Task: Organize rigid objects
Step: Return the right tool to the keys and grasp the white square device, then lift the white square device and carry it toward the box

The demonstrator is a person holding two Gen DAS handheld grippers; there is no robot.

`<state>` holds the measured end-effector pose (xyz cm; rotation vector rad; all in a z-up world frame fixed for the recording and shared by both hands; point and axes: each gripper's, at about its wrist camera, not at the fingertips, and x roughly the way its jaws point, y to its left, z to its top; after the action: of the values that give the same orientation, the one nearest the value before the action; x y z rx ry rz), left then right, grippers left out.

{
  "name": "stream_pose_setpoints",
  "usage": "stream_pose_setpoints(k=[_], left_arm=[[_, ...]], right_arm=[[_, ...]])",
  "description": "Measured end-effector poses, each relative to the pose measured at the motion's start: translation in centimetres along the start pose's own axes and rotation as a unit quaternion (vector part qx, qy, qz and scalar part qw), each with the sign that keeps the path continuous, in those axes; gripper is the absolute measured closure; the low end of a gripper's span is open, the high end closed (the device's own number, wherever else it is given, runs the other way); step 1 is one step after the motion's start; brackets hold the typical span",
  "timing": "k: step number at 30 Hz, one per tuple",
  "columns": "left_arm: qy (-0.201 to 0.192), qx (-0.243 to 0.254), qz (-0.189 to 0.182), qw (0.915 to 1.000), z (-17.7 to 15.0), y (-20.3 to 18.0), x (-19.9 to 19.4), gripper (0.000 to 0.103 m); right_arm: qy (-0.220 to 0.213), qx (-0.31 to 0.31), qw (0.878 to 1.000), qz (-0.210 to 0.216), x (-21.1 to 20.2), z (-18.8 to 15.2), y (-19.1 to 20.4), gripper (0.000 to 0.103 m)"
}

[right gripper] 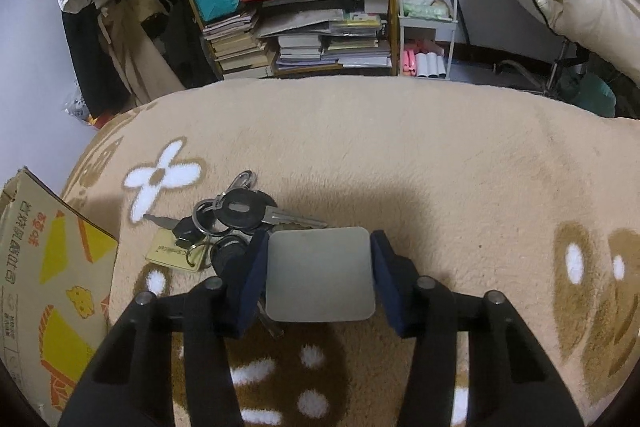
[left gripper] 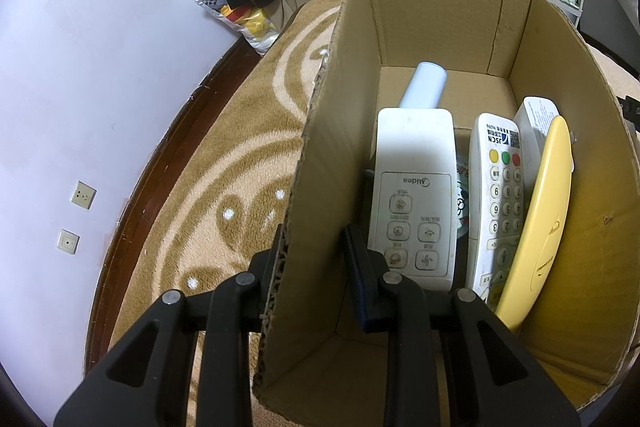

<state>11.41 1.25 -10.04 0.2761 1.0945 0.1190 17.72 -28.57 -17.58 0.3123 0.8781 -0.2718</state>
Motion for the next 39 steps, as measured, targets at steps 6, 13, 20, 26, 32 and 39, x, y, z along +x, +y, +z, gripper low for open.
stream_pose_setpoints(k=[6, 13, 20, 26, 32, 39], left_arm=[[0.000, 0.000, 0.000, 1.0000, 0.0, 0.1, 0.0, 0.077], [0.000, 0.000, 0.000, 1.0000, 0.0, 0.0, 0.0, 0.077], [0.000, 0.000, 0.000, 1.0000, 0.0, 0.0, 0.0, 0.077], [0.000, 0.000, 0.001, 1.0000, 0.0, 0.0, 0.0, 0.077], [0.000, 0.000, 0.000, 1.0000, 0.0, 0.0, 0.0, 0.077], [0.000, 0.000, 0.000, 1.0000, 0.0, -0.1, 0.0, 0.077]], right_arm=[[-0.033, 0.016, 0.999, 0.012, -2.6, -0.1, 0.7, 0.049], [-0.057, 0.021, 0.997, 0.044, -5.5, 0.0, 2.1, 0.049], [-0.098, 0.005, 0.993, 0.068, -9.8, 0.7, 4.1, 0.049], [-0.109, -0.026, 0.989, 0.095, -11.9, 0.6, 7.0, 0.049], [-0.115, -0.062, 0.982, 0.140, -13.3, -0.3, 11.0, 0.049], [-0.110, -0.107, 0.972, 0.176, -14.0, -1.9, 15.0, 0.049]])
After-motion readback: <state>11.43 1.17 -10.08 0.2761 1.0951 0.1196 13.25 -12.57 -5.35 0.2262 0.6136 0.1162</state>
